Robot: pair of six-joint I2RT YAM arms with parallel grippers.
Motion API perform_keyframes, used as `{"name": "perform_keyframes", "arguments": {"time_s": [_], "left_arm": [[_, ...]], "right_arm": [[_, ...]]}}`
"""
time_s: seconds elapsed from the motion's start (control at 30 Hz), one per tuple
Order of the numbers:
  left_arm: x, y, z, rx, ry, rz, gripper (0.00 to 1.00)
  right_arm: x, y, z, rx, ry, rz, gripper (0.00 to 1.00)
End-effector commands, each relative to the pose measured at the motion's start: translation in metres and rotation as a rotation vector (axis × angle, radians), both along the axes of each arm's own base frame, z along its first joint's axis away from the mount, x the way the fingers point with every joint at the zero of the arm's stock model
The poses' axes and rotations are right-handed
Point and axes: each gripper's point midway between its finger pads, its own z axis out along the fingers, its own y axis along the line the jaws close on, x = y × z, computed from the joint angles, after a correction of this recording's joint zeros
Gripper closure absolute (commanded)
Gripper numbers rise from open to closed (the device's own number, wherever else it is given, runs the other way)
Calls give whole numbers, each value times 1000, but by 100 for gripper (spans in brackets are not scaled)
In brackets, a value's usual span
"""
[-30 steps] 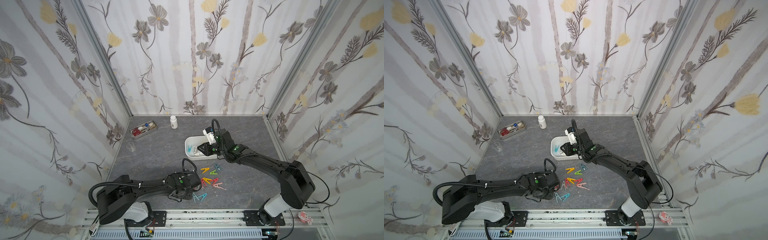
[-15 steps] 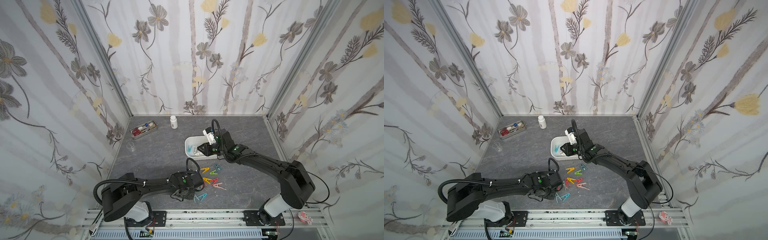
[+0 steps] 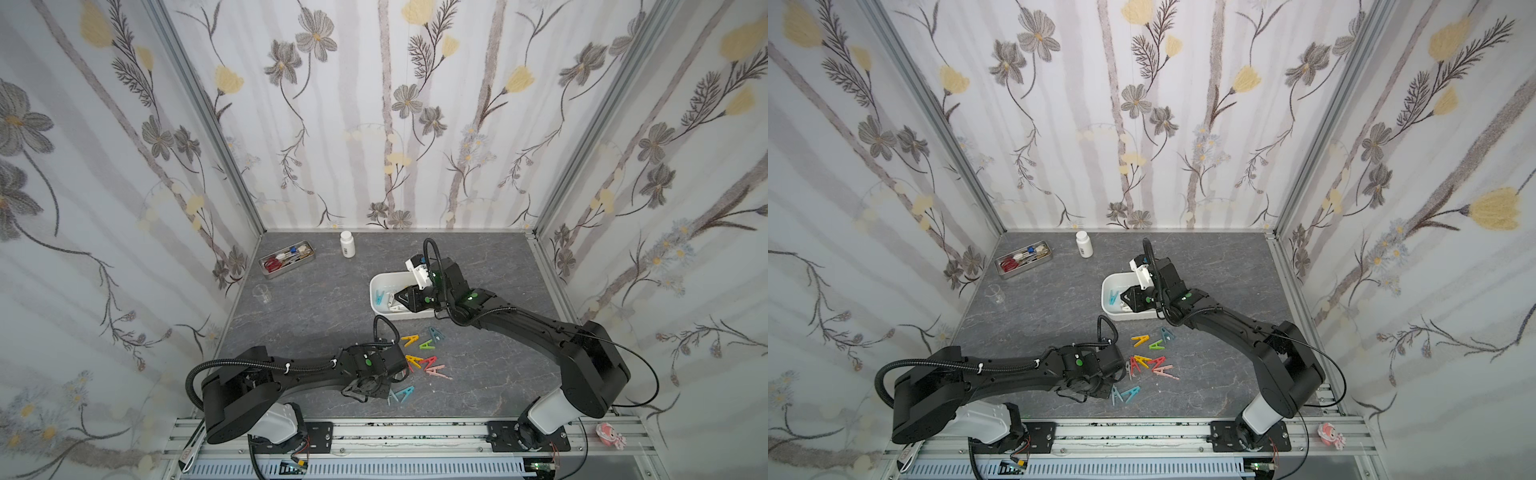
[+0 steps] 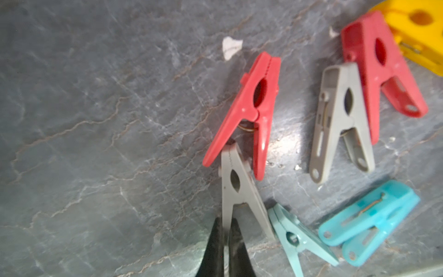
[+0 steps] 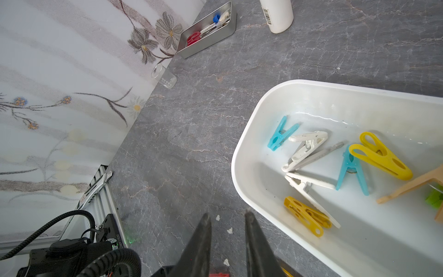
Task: Put the clothespins into the storage box
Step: Pick up the clothespin from the center of the board, then place the clothespin in the storage box.
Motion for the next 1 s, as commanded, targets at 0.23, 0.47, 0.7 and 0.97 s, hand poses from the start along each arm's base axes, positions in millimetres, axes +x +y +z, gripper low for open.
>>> {"name": "perform_keyframes", "arguments": {"time_s": [0.23, 0.47, 0.7, 0.97], "left_arm": [[3, -9, 36, -139, -23, 59, 98], [43, -30, 81, -319, -96, 116, 98], [133, -45, 123, -435, -224, 174, 98], [220, -60, 127, -390, -310, 166, 98]], "right_arm": [[-5, -4, 8, 2, -9, 2, 73], [-10, -21, 7, -46, -23, -39, 74], [-24, -49, 1, -132, -31, -68, 73], [-58, -80, -20, -169, 42, -94, 73]]}}
